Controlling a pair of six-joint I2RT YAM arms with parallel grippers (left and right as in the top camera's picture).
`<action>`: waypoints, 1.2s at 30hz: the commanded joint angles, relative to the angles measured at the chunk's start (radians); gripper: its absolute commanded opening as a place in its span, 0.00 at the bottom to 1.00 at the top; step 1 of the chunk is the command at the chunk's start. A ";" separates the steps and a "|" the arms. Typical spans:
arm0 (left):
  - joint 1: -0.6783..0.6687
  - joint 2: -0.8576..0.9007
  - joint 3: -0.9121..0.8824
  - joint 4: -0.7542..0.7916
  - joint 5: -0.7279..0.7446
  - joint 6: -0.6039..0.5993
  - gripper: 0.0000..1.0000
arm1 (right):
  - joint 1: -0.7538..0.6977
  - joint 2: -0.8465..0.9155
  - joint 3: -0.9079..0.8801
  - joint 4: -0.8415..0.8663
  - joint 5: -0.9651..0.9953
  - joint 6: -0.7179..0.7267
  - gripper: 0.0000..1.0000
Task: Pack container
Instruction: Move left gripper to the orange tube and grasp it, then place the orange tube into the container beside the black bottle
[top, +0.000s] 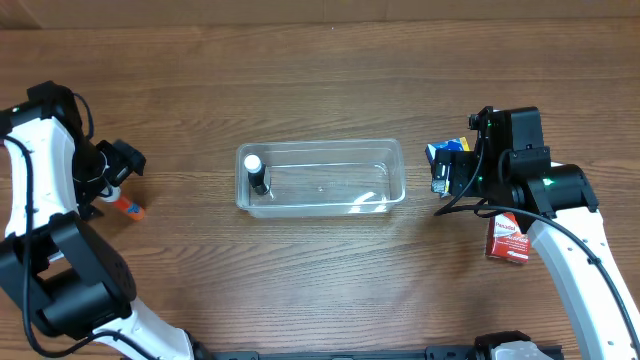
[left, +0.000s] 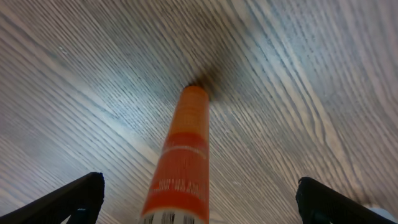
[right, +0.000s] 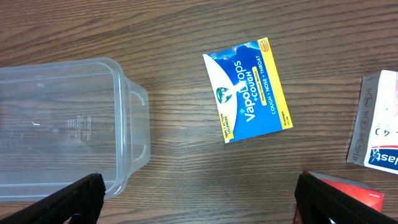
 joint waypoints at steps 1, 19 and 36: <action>-0.006 0.029 -0.005 -0.003 -0.018 0.008 0.90 | -0.004 -0.007 0.024 0.002 0.009 -0.003 1.00; -0.007 0.034 -0.005 -0.030 -0.084 0.020 0.10 | -0.004 -0.007 0.024 -0.002 0.010 -0.003 1.00; -0.559 -0.347 0.114 -0.029 -0.050 0.019 0.04 | -0.004 -0.007 0.024 0.002 0.010 -0.003 1.00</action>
